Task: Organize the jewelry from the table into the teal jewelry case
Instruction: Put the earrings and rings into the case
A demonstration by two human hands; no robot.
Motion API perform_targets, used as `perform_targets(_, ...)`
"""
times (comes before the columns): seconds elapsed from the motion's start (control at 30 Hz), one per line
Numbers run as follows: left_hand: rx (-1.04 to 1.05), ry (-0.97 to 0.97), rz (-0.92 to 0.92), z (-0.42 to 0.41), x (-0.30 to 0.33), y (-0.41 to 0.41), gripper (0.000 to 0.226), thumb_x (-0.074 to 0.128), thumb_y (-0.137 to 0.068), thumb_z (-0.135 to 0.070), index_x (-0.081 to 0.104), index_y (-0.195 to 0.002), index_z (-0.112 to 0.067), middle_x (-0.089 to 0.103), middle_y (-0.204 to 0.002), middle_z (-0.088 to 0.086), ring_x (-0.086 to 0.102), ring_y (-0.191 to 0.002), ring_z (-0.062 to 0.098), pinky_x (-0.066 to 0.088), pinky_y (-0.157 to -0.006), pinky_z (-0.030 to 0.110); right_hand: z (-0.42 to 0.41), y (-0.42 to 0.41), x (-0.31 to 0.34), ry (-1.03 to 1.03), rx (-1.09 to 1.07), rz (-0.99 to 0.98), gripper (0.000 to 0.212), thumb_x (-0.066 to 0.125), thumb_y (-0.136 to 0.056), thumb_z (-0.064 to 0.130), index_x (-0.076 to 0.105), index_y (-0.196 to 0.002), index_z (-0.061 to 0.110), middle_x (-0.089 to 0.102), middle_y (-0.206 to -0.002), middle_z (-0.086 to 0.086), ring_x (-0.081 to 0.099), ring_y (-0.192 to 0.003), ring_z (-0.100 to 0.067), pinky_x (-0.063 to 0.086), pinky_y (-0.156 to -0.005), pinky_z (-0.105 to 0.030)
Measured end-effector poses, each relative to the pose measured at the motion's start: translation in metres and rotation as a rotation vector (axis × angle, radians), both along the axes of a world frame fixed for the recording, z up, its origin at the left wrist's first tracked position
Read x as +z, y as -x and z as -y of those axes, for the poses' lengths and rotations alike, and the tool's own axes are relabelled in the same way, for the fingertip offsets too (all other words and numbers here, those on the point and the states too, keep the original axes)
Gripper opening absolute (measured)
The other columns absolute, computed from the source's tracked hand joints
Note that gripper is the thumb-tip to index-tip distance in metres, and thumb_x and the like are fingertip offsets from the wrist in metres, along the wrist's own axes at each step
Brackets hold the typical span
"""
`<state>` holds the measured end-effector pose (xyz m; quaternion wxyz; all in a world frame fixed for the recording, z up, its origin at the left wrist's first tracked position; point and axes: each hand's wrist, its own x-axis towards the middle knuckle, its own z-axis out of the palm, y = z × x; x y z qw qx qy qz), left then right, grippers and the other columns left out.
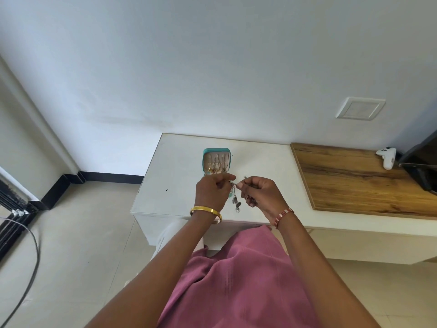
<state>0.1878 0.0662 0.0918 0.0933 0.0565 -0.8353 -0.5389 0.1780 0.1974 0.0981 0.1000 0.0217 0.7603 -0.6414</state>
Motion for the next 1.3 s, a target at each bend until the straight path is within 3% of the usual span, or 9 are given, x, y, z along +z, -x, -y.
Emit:
perform_targets(0.13, -0.038, -0.074, 0.017, 0.006, -0.008, 0.003, 0.028, 0.048, -0.083, 0.003, 0.072, -0.087, -0.012, 0.064, -0.086, 0.000, 0.061, -0.074, 0.007, 0.048, -0.068, 0.012, -0.005, 0.002, -0.002, -0.017, 0.038, 0.066, 0.007, 0.063, -0.083, 0.003, 0.065, -0.090, 0.003, 0.061, -0.067, -0.009, 0.049, -0.051, -0.014, 0.040, -0.046, -0.019)
perform_targets(0.2, -0.038, -0.292, 0.095, 0.008, -0.009, 0.004, 0.032, 0.042, -0.084, 0.007, 0.066, -0.077, -0.012, 0.065, -0.081, 0.007, 0.063, -0.062, 0.001, 0.051, -0.066, 0.019, -0.006, 0.003, -0.003, 0.006, 0.024, 0.083, 0.011, 0.060, -0.084, -0.001, 0.066, -0.093, 0.001, 0.061, -0.070, -0.011, 0.051, -0.054, -0.015, 0.042, -0.049, -0.020)
perform_targets(0.3, -0.056, -0.707, 0.267, 0.008, -0.006, 0.004, 0.033, 0.032, -0.086, 0.010, 0.057, -0.073, -0.007, 0.054, -0.066, 0.013, 0.060, -0.041, 0.011, 0.054, -0.054, 0.025, -0.001, 0.002, -0.003, 0.093, 0.030, 0.145, 0.013, 0.055, -0.087, -0.002, 0.065, -0.095, -0.001, 0.058, -0.066, -0.010, 0.048, -0.047, -0.012, 0.039, -0.043, -0.017)
perform_targets(0.37, -0.052, -0.816, 0.332, 0.008, -0.006, 0.004, 0.032, 0.030, -0.086, 0.010, 0.055, -0.073, -0.005, 0.044, -0.060, 0.010, 0.048, -0.033, 0.011, 0.051, -0.044, 0.022, 0.003, 0.002, -0.004, 0.122, 0.012, 0.183, 0.013, 0.053, -0.090, 0.002, 0.064, -0.096, 0.000, 0.053, -0.060, -0.006, 0.042, -0.038, -0.006, 0.032, -0.037, -0.014)
perform_targets(0.5, 0.008, -0.820, 0.353, 0.011, -0.008, 0.008, 0.035, 0.030, -0.089, 0.004, 0.059, -0.074, -0.007, 0.041, -0.055, 0.006, 0.032, -0.035, 0.009, 0.036, -0.039, 0.016, -0.001, 0.006, -0.004, 0.021, -0.033, 0.169, 0.019, 0.055, -0.091, 0.013, 0.065, -0.098, -0.001, 0.044, -0.055, -0.002, 0.031, -0.034, -0.004, 0.024, -0.033, -0.013)
perform_targets(0.7, 0.055, -0.872, 0.373, 0.018, -0.007, 0.019, 0.030, 0.037, -0.089, 0.000, 0.062, -0.074, -0.008, 0.054, -0.043, -0.001, 0.032, -0.034, 0.008, 0.033, -0.039, 0.015, -0.013, 0.016, -0.007, -0.034, -0.044, 0.168, 0.019, 0.057, -0.090, 0.018, 0.067, -0.076, 0.010, 0.039, -0.055, -0.001, 0.028, -0.037, -0.005, 0.022, -0.034, -0.013)
perform_targets(0.83, 0.066, -1.012, 0.451, 0.015, -0.013, 0.025, 0.017, 0.045, -0.085, -0.003, 0.061, -0.079, -0.006, 0.049, -0.045, 0.000, 0.031, -0.035, 0.009, 0.031, -0.037, 0.015, -0.016, 0.026, -0.018, 0.021, -0.098, 0.230, 0.024, 0.052, -0.093, 0.018, 0.066, -0.075, 0.009, 0.043, -0.053, -0.002, 0.031, -0.037, -0.006, 0.024, -0.034, -0.015)
perform_targets(1.07, 0.049, -1.098, 0.537, 0.007, -0.032, 0.040, 0.027, 0.033, -0.091, -0.005, 0.059, -0.083, -0.004, 0.041, -0.058, 0.004, 0.030, -0.038, 0.009, 0.029, -0.041, 0.017, -0.011, 0.046, -0.035, 0.105, -0.162, 0.308, 0.033, 0.058, -0.089, 0.026, 0.052, -0.059, 0.013, 0.046, -0.056, -0.003, 0.034, -0.039, -0.009, 0.025, -0.036, -0.016)
perform_targets(1.3, -0.008, -0.989, 0.518, 0.001, -0.043, 0.051, 0.021, 0.042, -0.089, -0.001, 0.061, -0.080, -0.001, 0.053, -0.070, 0.010, 0.046, -0.047, 0.012, 0.044, -0.046, 0.020, 0.008, 0.052, -0.036, -0.251, 0.061, -0.072, 0.008, 0.071, -0.078, 0.017, 0.065, -0.080, 0.013, 0.038, -0.050, 0.007, 0.034, -0.037, -0.003, 0.027, -0.040, -0.010)
